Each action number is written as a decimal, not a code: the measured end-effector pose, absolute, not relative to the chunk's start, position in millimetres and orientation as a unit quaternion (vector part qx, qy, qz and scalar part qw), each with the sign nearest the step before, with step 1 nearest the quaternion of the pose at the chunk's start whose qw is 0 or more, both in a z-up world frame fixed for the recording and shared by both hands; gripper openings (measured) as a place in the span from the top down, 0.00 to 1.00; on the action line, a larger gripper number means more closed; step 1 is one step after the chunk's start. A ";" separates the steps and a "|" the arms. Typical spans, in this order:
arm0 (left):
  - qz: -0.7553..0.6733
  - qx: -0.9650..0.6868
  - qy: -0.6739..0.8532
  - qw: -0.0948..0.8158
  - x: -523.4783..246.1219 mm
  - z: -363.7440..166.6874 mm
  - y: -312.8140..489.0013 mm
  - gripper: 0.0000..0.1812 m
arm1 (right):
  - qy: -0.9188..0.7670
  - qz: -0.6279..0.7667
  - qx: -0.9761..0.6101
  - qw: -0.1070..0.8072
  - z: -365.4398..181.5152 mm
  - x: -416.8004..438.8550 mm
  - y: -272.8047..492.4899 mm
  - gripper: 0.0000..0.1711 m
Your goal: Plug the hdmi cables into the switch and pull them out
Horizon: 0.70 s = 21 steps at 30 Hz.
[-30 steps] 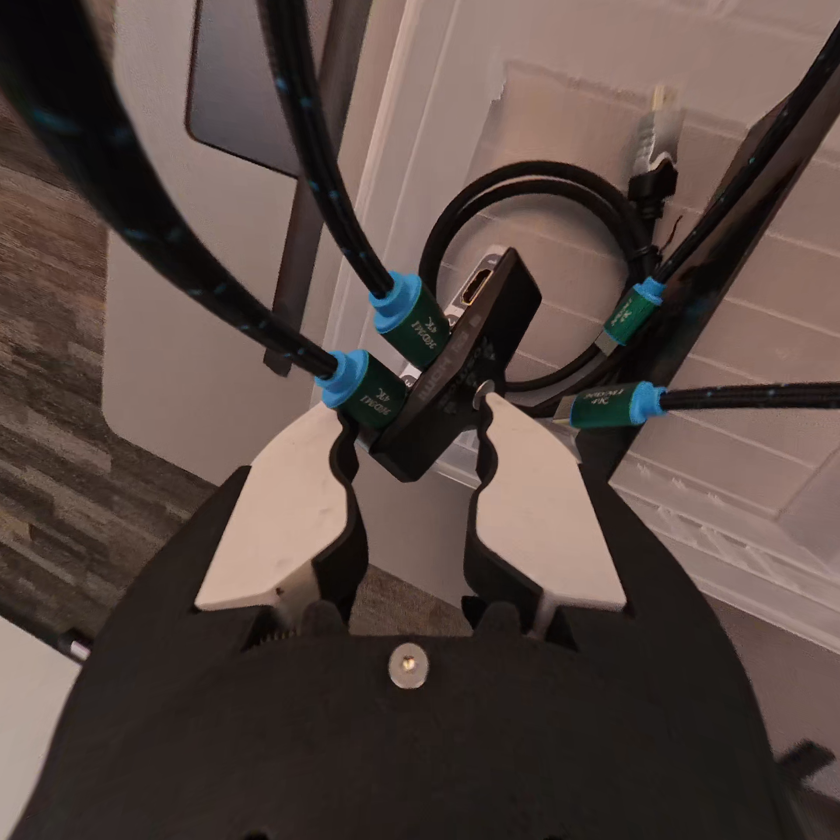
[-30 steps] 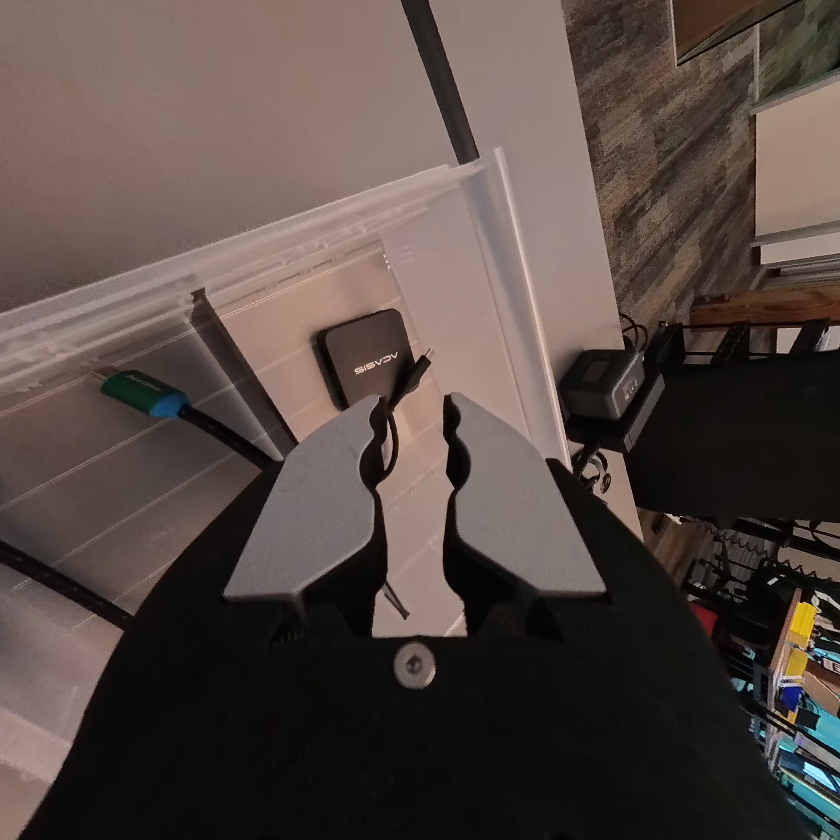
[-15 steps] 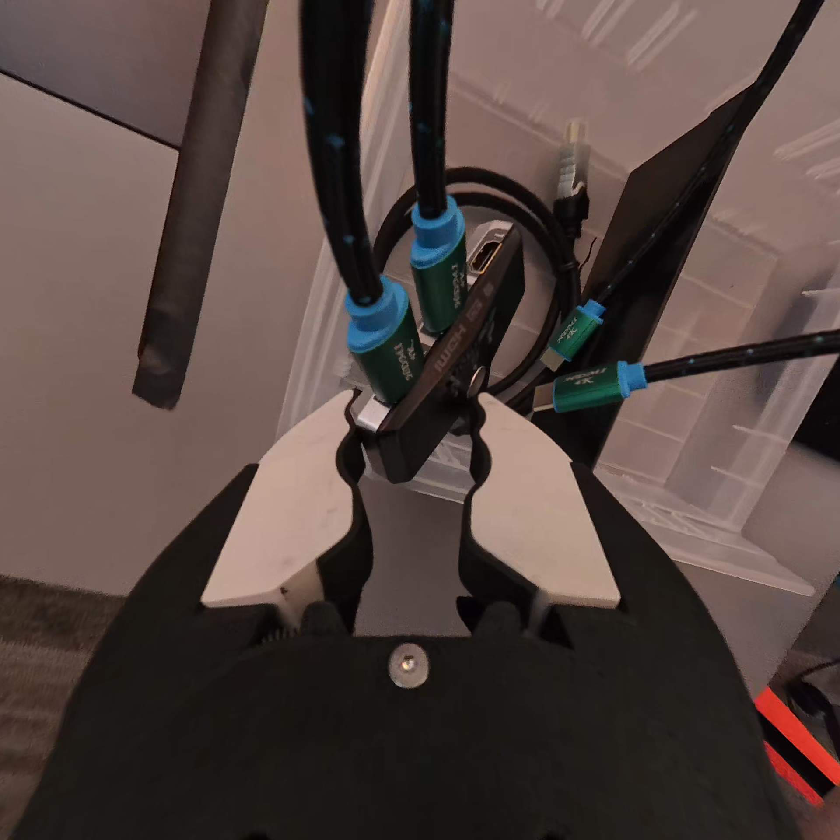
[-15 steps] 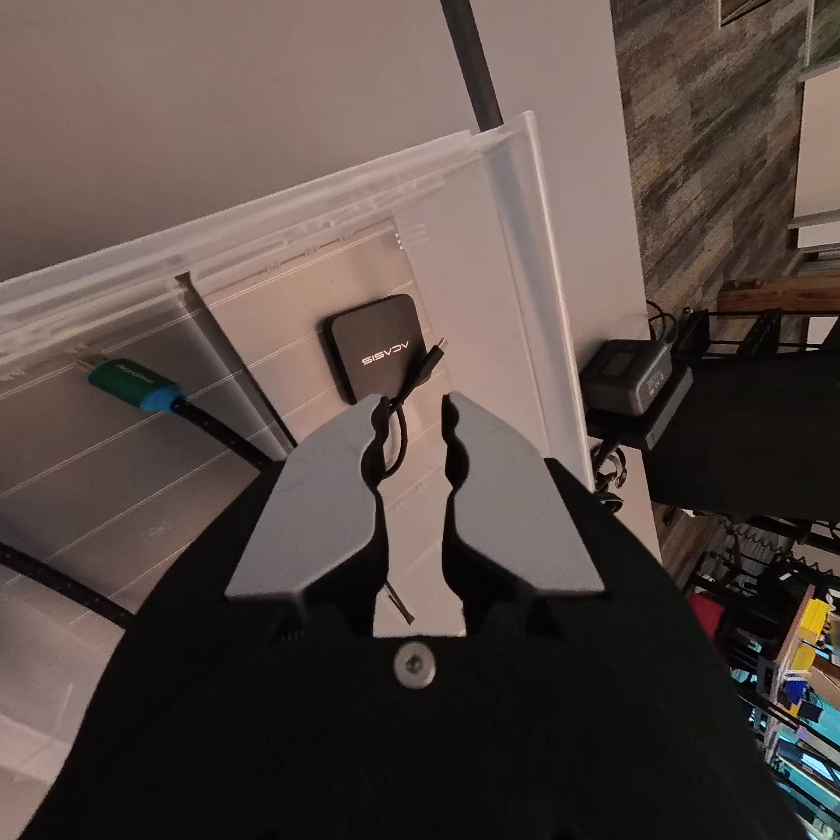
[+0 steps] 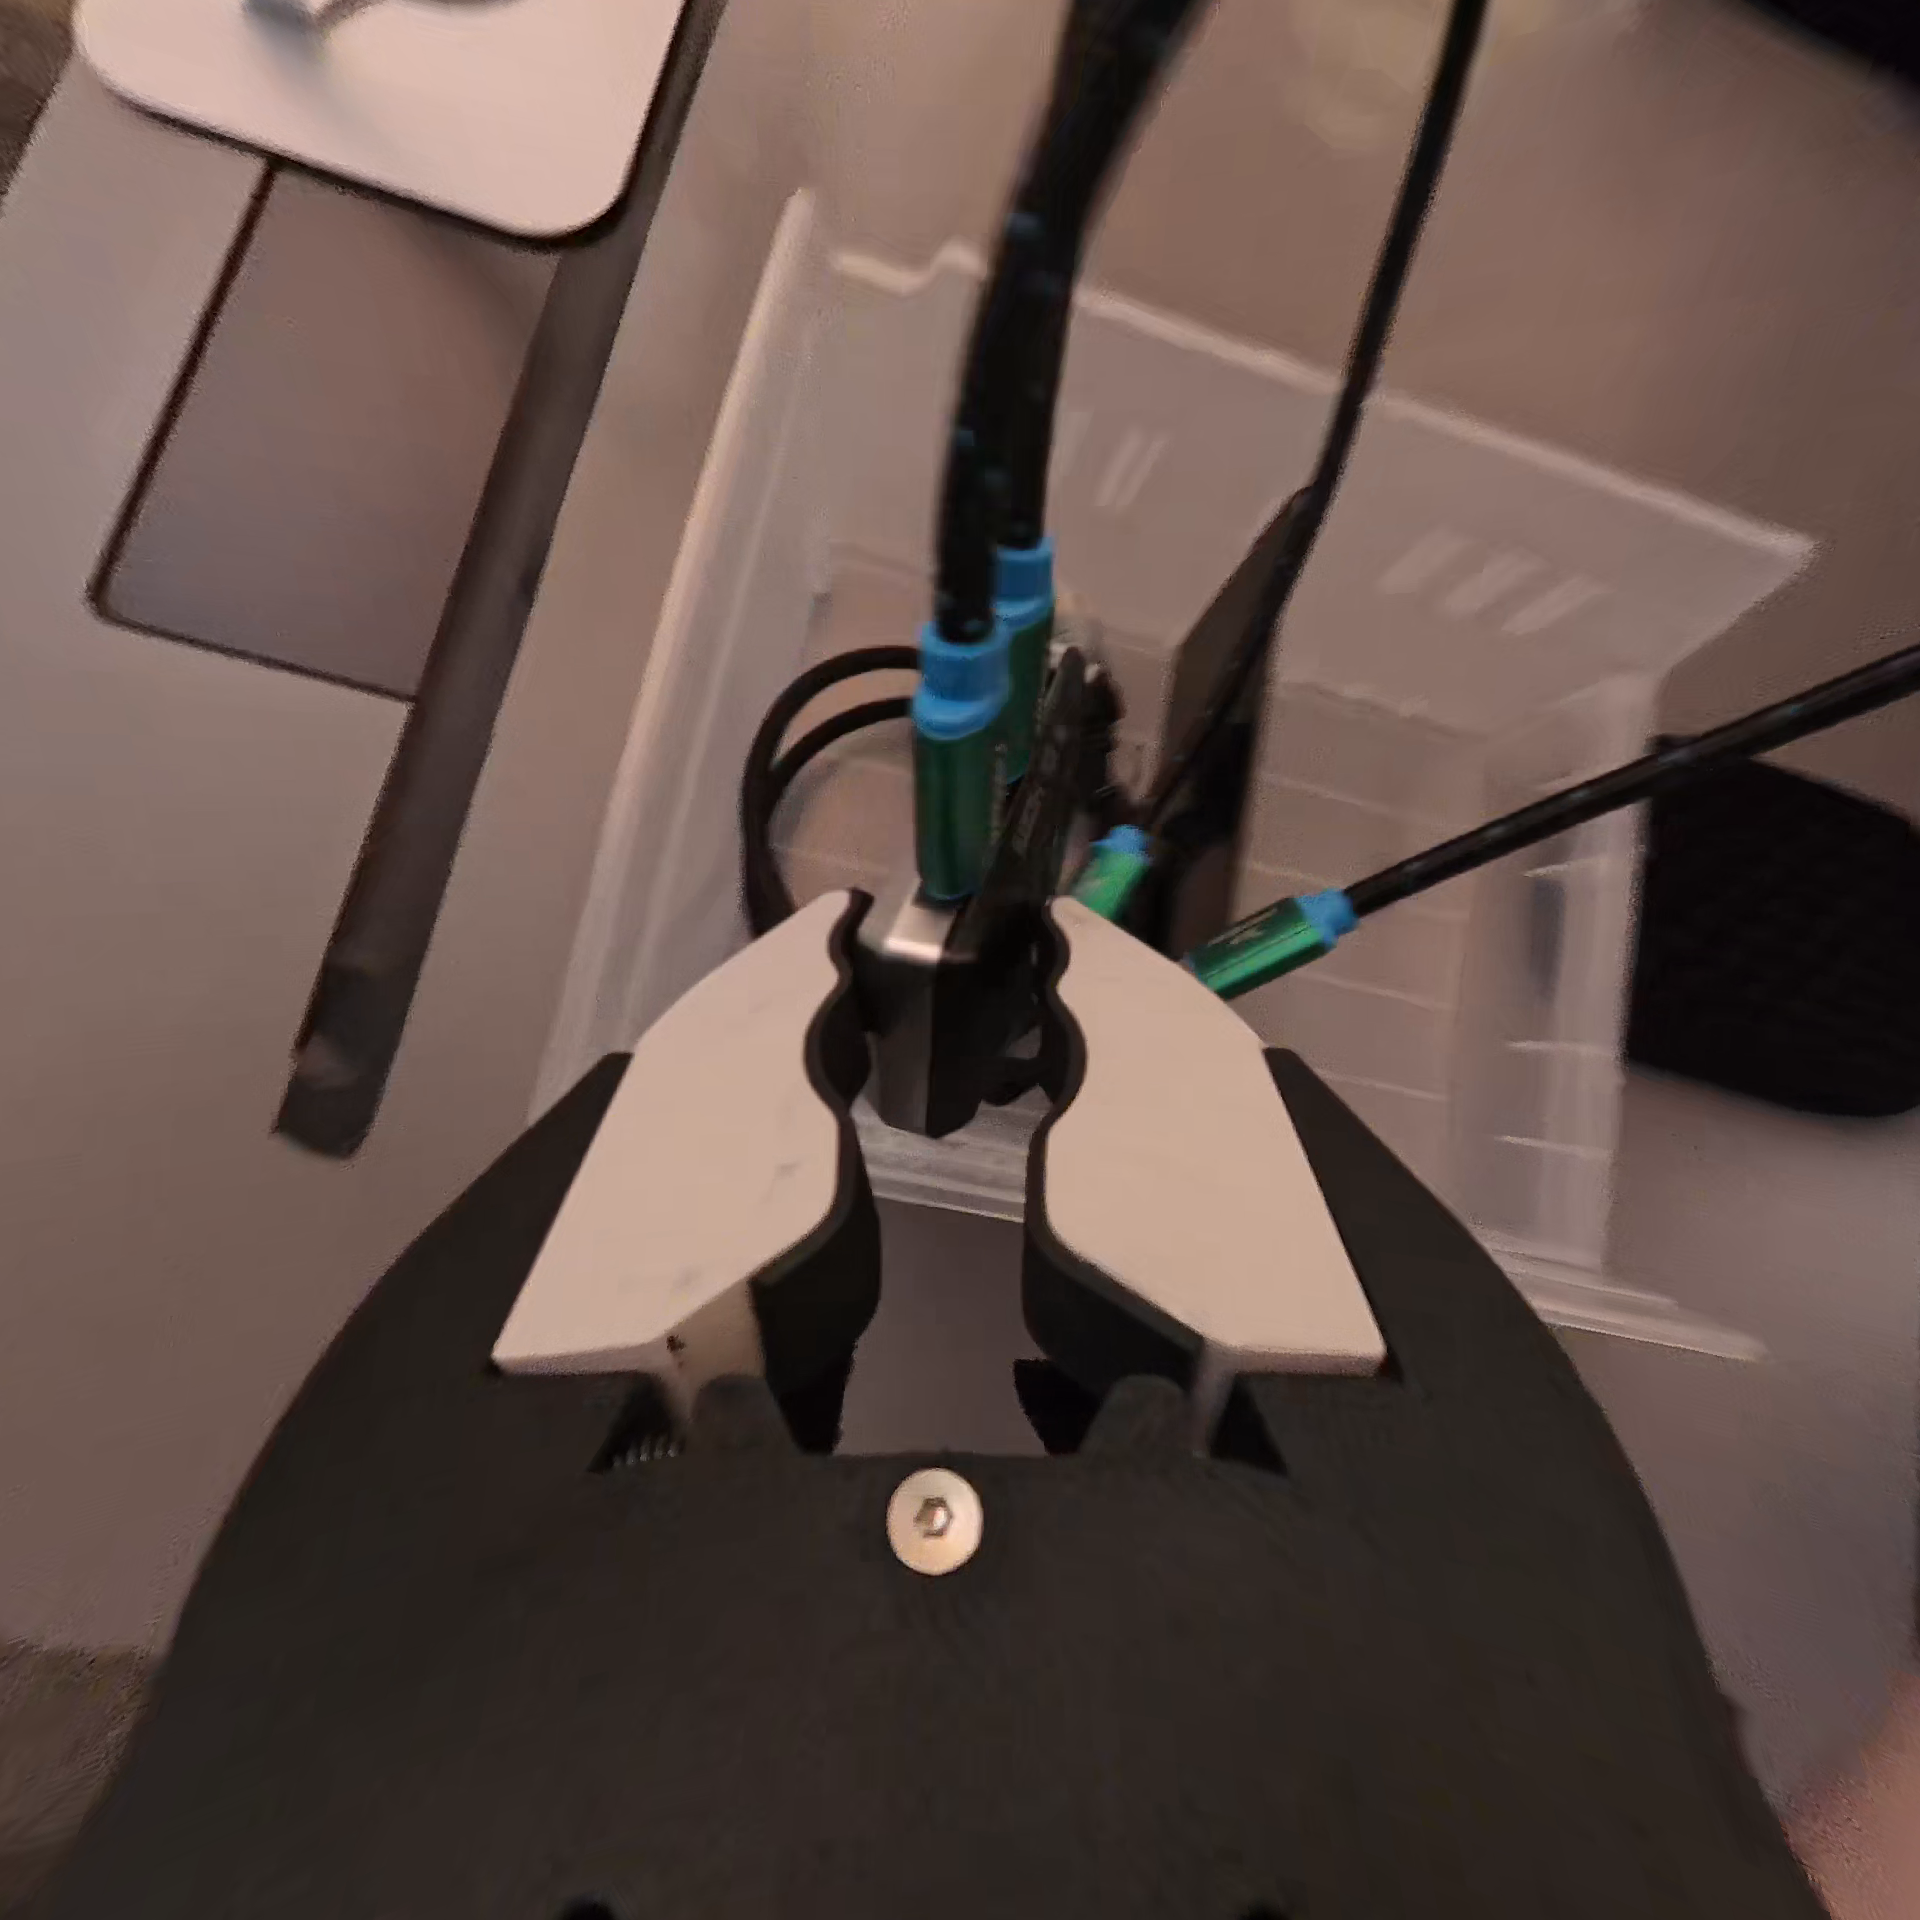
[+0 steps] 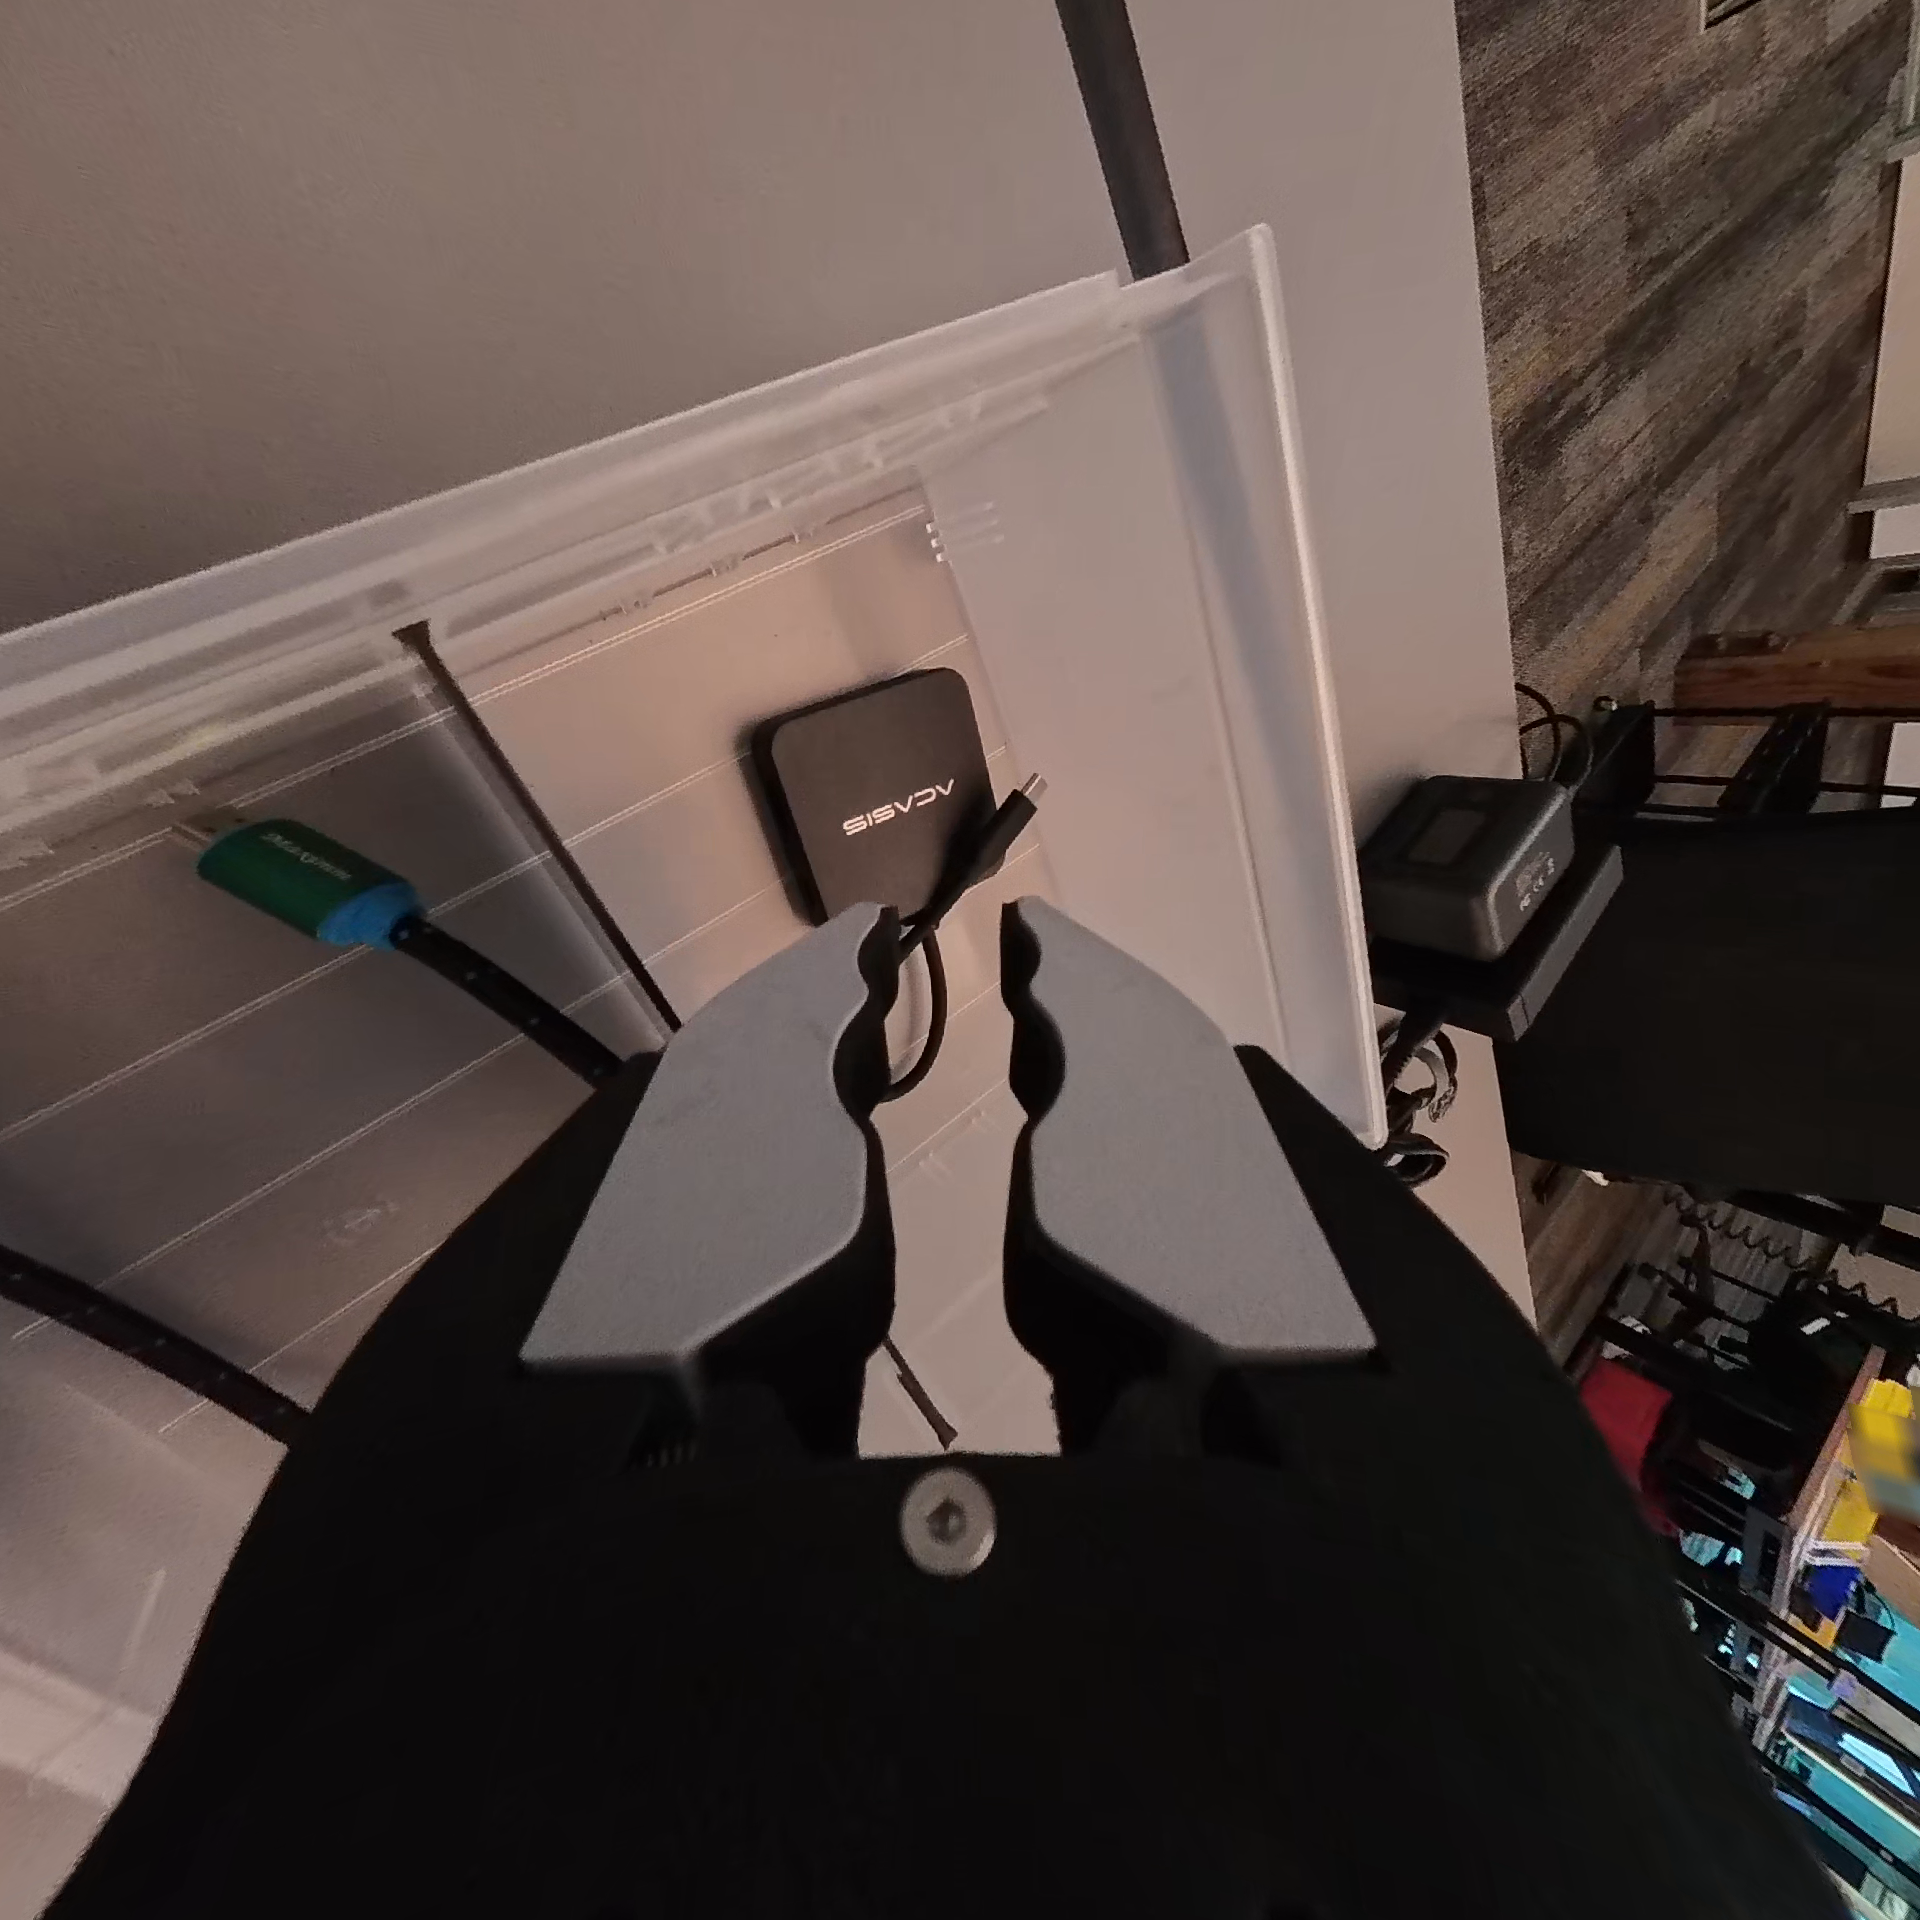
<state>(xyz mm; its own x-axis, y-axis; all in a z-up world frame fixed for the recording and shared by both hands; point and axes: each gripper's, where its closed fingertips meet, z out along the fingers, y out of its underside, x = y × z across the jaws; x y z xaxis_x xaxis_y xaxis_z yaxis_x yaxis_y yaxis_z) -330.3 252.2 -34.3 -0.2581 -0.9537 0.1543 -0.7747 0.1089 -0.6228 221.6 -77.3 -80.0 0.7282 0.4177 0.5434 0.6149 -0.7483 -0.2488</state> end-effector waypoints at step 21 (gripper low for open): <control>-0.288 -0.576 0.756 0.121 -331.3 -60.5 207.1 0.85 | -0.295 -0.219 -0.903 0.223 -81.2 213.1 -74.3 0.92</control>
